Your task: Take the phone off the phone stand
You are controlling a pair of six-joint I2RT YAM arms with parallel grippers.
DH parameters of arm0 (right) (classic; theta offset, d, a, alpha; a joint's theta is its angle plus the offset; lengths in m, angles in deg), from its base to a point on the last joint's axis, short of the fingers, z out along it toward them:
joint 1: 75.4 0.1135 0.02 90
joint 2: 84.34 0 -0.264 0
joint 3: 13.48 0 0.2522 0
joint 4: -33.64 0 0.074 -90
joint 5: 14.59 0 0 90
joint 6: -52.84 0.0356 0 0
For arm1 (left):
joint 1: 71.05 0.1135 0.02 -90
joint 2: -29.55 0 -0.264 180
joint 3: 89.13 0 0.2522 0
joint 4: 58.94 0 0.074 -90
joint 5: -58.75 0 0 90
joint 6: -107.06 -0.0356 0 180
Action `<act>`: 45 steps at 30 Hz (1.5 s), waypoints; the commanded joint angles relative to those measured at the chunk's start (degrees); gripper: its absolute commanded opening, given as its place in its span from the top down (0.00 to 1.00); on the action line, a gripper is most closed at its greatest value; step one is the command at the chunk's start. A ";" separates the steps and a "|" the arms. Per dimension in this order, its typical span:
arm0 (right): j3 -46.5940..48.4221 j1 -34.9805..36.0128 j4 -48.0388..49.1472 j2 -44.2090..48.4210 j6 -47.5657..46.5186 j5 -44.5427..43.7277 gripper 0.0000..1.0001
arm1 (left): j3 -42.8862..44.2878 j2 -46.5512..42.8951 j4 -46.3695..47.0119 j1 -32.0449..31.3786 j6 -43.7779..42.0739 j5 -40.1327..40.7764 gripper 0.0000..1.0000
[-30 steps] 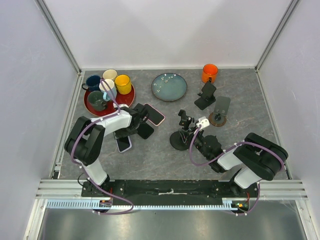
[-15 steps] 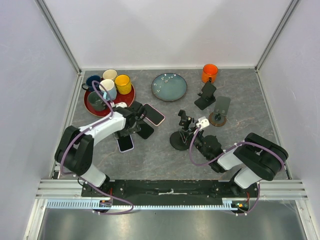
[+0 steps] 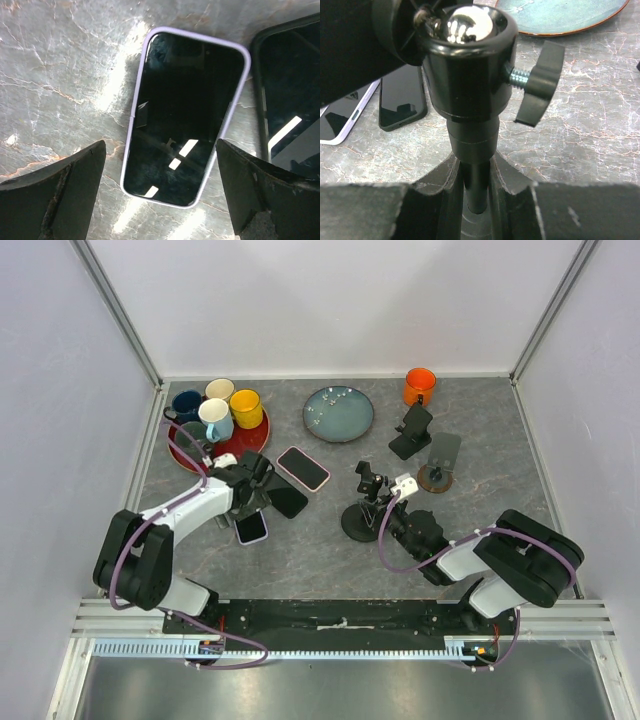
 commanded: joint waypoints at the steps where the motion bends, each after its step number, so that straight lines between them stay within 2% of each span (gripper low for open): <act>1: 0.46 -0.19 -0.38 0.13 -0.28 -0.45 1.00 | -2.80 0.82 5.57 2.29 -1.29 -2.88 0.03; 6: 0.64 -0.19 -0.38 0.04 -0.28 -0.36 1.00 | -5.35 1.44 7.86 3.35 -1.56 -5.78 0.02; 10: 0.72 -0.19 -0.29 -0.23 -0.37 -0.18 1.00 | -7.55 0.56 10.23 3.35 -1.03 -12.44 0.02; 16: 0.55 -0.19 -0.38 0.39 -0.55 -0.01 1.00 | -11.51 -6.38 14.02 3.18 1.17 -19.40 0.02; 23: 0.81 -0.10 -2.31 2.41 -1.51 0.78 1.00 | -12.30 -11.04 13.14 3.18 1.87 -20.02 0.02; 28: 1.08 -0.10 -7.58 7.85 -2.65 -0.62 1.00 | -13.00 -10.95 13.14 3.18 1.70 -20.64 0.02; 31: 1.60 -0.10 -14.16 13.21 -2.74 -3.34 1.00 | -11.60 -12.53 11.12 3.26 1.00 -18.01 0.02; 37: 4.68 -0.37 -30.86 24.72 -3.71 -13.52 1.00 | -3.70 -23.60 3.57 3.26 -4.88 -7.56 0.02; 42: 8.63 -4.14 -41.58 31.06 -4.06 -19.25 1.00 | 0.70 -34.48 3.12 3.26 -17.10 0.96 0.00; 45: 11.18 -8.88 -45.45 33.61 -3.10 -19.52 1.00 | 0.80 -38.98 5.21 3.26 -24.13 2.12 0.00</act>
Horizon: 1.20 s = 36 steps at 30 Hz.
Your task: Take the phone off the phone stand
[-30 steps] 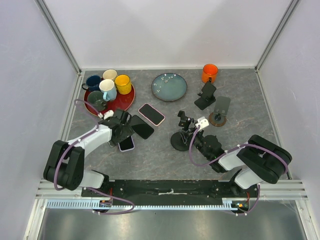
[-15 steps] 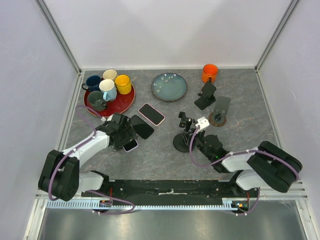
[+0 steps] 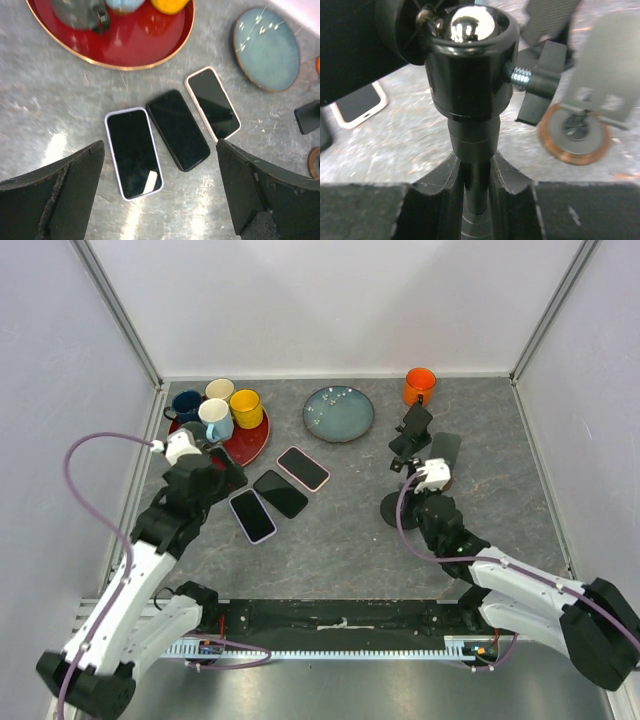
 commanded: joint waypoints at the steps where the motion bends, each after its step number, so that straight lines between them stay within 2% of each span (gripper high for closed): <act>1: 7.79 -6.28 -4.35 4.54 0.53 -5.24 1.00 | 0.97 -7.87 1.55 -0.01 -15.04 6.50 0.00; 5: 12.81 -7.97 -14.87 7.35 0.71 -6.82 1.00 | -4.11 -16.50 7.44 -0.01 -21.47 4.04 0.00; 9: 15.36 -8.58 -24.12 9.37 2.29 -10.16 1.00 | -11.06 -24.94 15.78 -0.01 -25.87 -2.18 0.00; 12: 14.66 -10.07 -27.12 10.17 3.69 -13.49 1.00 | -13.36 -29.96 18.26 -0.01 -27.28 -4.75 0.00; 16: 14.48 -17.00 -27.13 7.90 7.12 -13.95 1.00 | -13.53 -32.95 17.64 0.07 -27.37 -3.26 0.00; 22: 14.13 -28.69 -19.41 2.18 13.62 -11.75 1.00 | -13.88 -35.59 16.77 0.07 -26.67 -2.38 0.00; 26: 12.38 -35.20 -7.40 -0.37 16.18 -12.45 1.00 | -14.06 -36.65 16.68 0.07 -26.58 -1.59 0.00; 29: 10.62 -38.55 5.19 -4.14 11.36 -13.42 1.00 | -14.15 -36.74 16.59 -0.01 -26.49 -1.42 0.00; 34: 16.32 -44.35 13.53 -16.97 6.69 -8.86 1.00 | -14.24 -36.82 16.41 0.07 -26.67 0.34 0.00; 36: 18.51 -45.75 16.89 -21.96 5.02 -4.47 1.00 | -14.24 -36.82 16.41 0.07 -26.84 0.78 0.00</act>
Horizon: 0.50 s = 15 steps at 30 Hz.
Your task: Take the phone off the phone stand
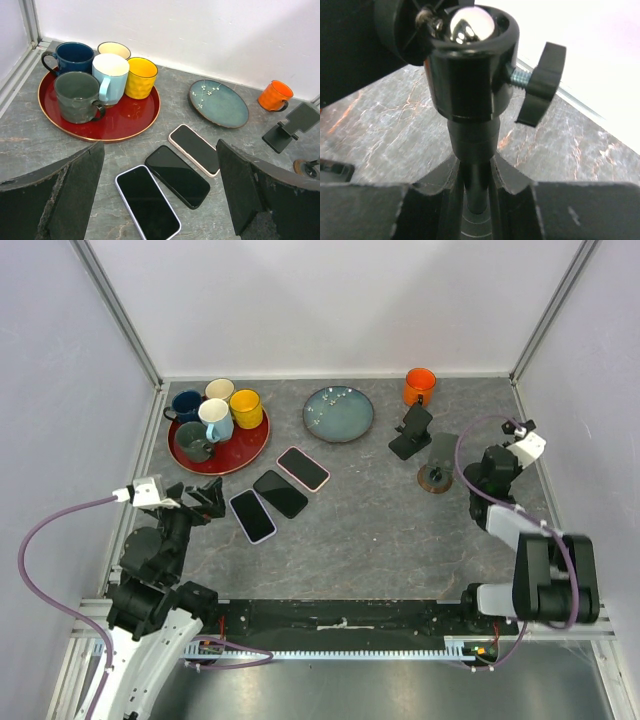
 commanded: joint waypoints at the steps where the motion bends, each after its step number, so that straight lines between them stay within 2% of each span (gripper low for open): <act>1: 7.40 -3.16 19.48 -7.96 -5.23 7.56 1.00 | -0.40 -0.30 1.90 0.07 -2.58 2.31 0.00; 10: 16.72 -5.72 25.21 -22.91 -8.05 23.20 1.00 | -0.84 1.63 2.87 0.78 -3.29 2.67 0.00; 15: 21.29 -5.80 24.33 -29.58 -9.20 26.56 1.00 | -0.75 2.60 2.96 0.95 -3.37 2.49 0.00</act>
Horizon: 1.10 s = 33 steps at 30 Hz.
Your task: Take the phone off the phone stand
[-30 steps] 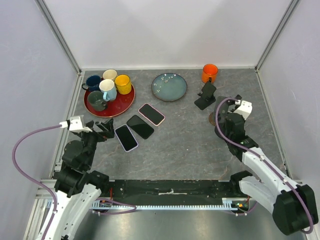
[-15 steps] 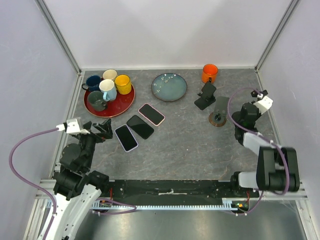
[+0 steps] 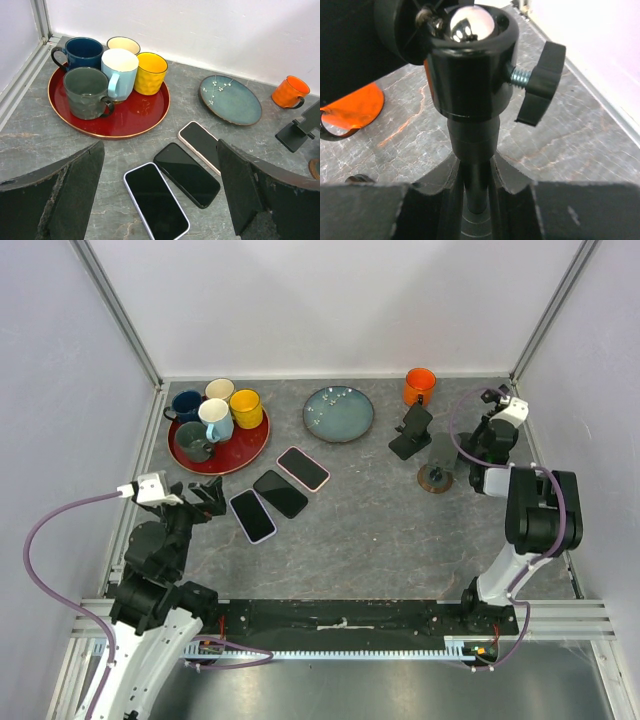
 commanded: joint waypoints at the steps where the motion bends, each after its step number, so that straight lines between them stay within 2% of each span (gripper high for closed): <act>1: 5.49 -0.36 8.22 -3.56 -1.35 5.34 1.00 | -0.29 1.11 2.72 0.62 -2.41 0.85 0.00; 9: 8.04 -0.36 2.26 -5.41 -3.45 7.54 0.94 | -0.47 1.38 2.89 0.98 -2.41 0.76 0.00; 16: 7.52 -0.27 -1.19 -4.36 -2.76 9.03 0.71 | -0.64 0.32 2.80 1.07 -2.32 0.67 0.00; 26: 0.75 -0.36 -1.10 0.99 -2.49 10.70 0.53 | -0.65 -0.91 2.72 0.98 -2.06 0.06 0.00; 32: -3.47 -0.19 -2.58 7.23 -1.09 11.40 0.33 | -0.65 -1.43 2.72 1.07 -1.80 -0.38 0.00; 33: -4.17 -0.27 -3.20 8.37 -0.39 11.49 0.26 | -0.65 -1.70 2.72 1.07 -1.71 -0.47 0.00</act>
